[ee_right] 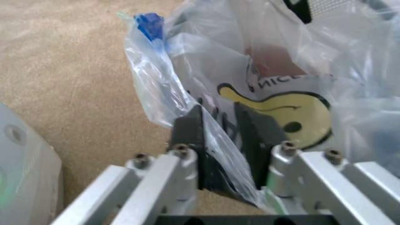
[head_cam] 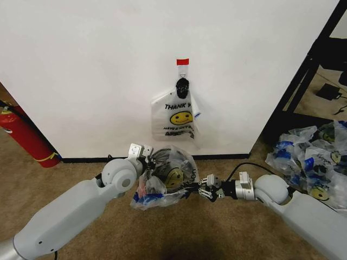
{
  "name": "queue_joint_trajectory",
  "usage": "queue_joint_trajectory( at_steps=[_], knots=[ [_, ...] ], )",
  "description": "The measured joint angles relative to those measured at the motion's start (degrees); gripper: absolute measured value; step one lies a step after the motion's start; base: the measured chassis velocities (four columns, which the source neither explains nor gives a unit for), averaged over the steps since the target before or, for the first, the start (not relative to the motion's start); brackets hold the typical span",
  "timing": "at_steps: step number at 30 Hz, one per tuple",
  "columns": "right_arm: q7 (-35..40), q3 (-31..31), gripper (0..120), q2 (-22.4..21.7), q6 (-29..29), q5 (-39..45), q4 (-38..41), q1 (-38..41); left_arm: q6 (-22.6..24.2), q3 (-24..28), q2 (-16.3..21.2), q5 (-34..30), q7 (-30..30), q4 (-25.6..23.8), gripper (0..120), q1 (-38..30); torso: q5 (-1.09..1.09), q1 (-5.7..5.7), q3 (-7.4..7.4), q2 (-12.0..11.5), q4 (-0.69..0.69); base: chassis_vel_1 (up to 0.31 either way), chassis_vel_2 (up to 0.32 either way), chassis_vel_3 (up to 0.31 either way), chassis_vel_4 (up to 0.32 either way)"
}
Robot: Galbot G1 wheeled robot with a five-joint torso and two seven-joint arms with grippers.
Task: Pick up the garbage bag from the wall and place it over the trash bin.
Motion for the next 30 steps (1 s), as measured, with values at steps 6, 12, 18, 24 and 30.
queue_joint_trajectory(
  at_steps=[6,12,18,24,30],
  knots=[
    [-0.9,-1.1,48,0.8,-0.2,-0.7,-0.6,0.4,0.0,0.0,0.2,0.0,0.0,-0.3,4,0.6,-0.01,0.0,0.0,0.0,0.0,0.0,0.0,0.0,0.0],
    [-1.1,-3.0,65,1.8,-0.4,-1.6,-2.1,1.5,0.0,0.9,0.4,-0.1,0.0,-0.2,4,-0.4,-0.01,0.0,0.0,0.0,0.0,0.0,0.0,0.0,0.0],
    [-0.2,-4.6,44,2.5,-0.8,0.4,-3.1,2.8,0.0,2.0,1.2,-0.2,0.3,-0.6,4,-1.3,-0.01,0.0,0.0,0.0,0.0,0.0,0.0,0.0,0.0],
    [-0.6,-5.5,22,2.6,-0.8,0.3,-4.3,3.9,0.0,2.3,1.2,-0.3,0.4,-0.8,4,-1.4,0.0,0.0,0.0,0.0,0.0,0.0,0.0,0.0,0.0],
    [-2.2,-5.8,2,3.0,-0.7,-0.5,-4.9,4.6,0.0,2.4,0.9,-0.6,0.3,-0.8,4,-1.6,0.0,0.0,0.0,0.0,0.0,0.0,0.0,0.0,0.0]
  ],
)
